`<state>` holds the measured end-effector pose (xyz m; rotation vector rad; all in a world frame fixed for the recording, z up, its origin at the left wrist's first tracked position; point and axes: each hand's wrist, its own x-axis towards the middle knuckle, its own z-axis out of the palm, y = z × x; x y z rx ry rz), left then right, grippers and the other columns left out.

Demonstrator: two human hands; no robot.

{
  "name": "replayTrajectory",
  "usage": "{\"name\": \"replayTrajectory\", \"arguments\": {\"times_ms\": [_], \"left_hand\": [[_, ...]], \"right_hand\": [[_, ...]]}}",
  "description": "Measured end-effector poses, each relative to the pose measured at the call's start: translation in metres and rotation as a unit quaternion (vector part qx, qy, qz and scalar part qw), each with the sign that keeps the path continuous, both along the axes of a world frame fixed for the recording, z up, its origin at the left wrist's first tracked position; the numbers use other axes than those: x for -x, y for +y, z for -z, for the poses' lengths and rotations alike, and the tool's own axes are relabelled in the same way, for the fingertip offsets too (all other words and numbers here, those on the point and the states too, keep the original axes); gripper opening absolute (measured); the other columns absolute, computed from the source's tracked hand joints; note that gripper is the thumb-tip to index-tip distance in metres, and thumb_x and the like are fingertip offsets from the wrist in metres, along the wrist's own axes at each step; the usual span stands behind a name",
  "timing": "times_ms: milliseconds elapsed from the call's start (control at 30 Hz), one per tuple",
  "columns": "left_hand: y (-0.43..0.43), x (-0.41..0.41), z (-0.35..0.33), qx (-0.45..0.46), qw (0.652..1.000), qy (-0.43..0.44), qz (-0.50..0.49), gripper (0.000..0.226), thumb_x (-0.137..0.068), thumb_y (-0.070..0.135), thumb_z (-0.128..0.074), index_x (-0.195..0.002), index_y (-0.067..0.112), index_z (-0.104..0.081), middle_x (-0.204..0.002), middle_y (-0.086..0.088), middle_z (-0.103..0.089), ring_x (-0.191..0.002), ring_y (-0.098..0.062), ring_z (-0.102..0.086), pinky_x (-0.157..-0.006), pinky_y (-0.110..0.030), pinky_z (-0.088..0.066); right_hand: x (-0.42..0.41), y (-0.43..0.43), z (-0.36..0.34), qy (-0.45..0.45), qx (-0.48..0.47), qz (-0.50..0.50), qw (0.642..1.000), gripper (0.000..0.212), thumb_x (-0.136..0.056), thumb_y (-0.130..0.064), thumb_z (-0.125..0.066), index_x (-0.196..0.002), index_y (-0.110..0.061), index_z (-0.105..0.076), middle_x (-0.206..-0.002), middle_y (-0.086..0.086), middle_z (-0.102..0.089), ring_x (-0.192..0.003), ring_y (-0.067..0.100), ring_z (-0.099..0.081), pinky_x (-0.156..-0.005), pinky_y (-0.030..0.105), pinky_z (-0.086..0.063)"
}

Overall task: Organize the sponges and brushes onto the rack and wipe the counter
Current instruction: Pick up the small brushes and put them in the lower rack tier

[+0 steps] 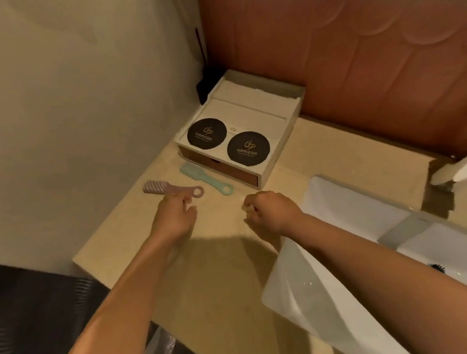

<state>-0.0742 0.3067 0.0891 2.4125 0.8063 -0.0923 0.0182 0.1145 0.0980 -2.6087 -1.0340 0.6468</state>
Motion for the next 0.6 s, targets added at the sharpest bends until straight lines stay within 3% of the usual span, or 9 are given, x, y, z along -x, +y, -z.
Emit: {"name": "replayTrajectory", "arguments": {"times_ms": [67,233,600], "left_hand": [[0.008,-0.012,0.0,-0.029,1.0,0.003,-0.004,0.026,-0.086,0.018,-0.056,-0.111,0.018,-0.061,-0.122,-0.007,-0.054,-0.11,-0.025,-0.053,-0.095,-0.037,-0.045],[0.018,-0.032,0.008,-0.11,0.993,0.037,0.019,0.033,-0.091,0.025,-0.053,-0.122,0.017,-0.052,-0.125,-0.009,-0.046,-0.115,-0.027,-0.048,-0.098,-0.036,-0.04],[0.025,-0.049,0.018,-0.09,0.99,0.103,0.016,0.027,-0.088,0.027,-0.06,-0.111,0.016,-0.052,-0.122,-0.009,-0.043,-0.112,-0.024,-0.044,-0.094,-0.035,-0.045]], "right_hand": [[-0.005,0.019,0.002,-0.032,0.0,-0.024,0.999,0.029,-0.091,-0.024,-0.049,-0.117,-0.015,-0.058,-0.114,0.01,-0.061,-0.092,0.028,-0.061,-0.077,0.039,-0.055],[-0.01,0.063,0.007,-0.067,0.005,-0.022,0.997,0.029,-0.093,-0.019,-0.046,-0.119,-0.012,-0.055,-0.117,0.012,-0.056,-0.095,0.029,-0.06,-0.077,0.04,-0.056],[-0.026,0.099,0.02,0.003,0.059,0.033,0.998,0.041,-0.091,-0.014,-0.054,-0.131,-0.011,-0.046,-0.123,0.011,-0.053,-0.107,0.029,-0.057,-0.083,0.036,-0.056]]}}
